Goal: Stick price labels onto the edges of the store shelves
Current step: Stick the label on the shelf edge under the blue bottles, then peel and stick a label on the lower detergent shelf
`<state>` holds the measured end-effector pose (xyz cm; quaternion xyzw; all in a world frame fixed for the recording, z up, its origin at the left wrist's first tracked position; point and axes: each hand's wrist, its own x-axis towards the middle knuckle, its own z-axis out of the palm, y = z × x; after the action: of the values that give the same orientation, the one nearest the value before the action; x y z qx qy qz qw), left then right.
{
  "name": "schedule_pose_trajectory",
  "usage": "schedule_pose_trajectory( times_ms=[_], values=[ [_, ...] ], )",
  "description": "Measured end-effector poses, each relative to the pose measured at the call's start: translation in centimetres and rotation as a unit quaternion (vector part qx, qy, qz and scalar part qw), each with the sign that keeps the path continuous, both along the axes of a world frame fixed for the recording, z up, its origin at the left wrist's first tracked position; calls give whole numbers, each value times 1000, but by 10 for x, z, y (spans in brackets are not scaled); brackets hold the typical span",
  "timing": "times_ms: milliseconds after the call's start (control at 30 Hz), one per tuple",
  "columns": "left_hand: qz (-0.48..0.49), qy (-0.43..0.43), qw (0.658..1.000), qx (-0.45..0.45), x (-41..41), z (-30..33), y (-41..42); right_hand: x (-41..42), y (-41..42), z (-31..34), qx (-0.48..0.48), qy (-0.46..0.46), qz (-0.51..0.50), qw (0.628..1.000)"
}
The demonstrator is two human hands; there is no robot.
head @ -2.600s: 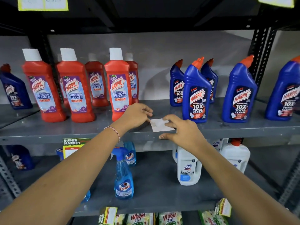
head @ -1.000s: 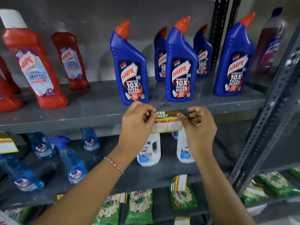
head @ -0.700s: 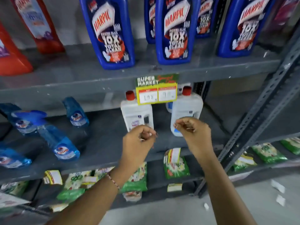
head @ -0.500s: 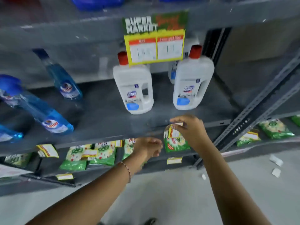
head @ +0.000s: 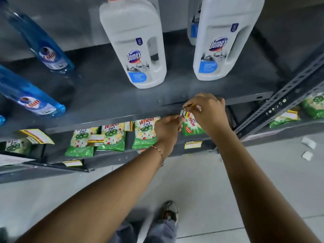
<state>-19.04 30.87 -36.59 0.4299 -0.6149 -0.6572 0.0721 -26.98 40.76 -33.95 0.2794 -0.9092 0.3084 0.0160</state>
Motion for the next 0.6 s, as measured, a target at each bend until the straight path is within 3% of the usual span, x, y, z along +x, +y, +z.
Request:
schedule_pose_trajectory(
  times_ms=[233, 433, 600],
  values=[
    [-39, 59, 982, -175, 16, -7, -16, 20, 13, -32, -132, -71, -68, 986],
    [-30, 113, 977, -180, 12, -1, -23, 24, 6, -47, -173, -17, -123, 977],
    [-31, 110, 977, -180, 11, -5, -25, 19, 3, -49, -176, -31, -133, 975]
  ],
)
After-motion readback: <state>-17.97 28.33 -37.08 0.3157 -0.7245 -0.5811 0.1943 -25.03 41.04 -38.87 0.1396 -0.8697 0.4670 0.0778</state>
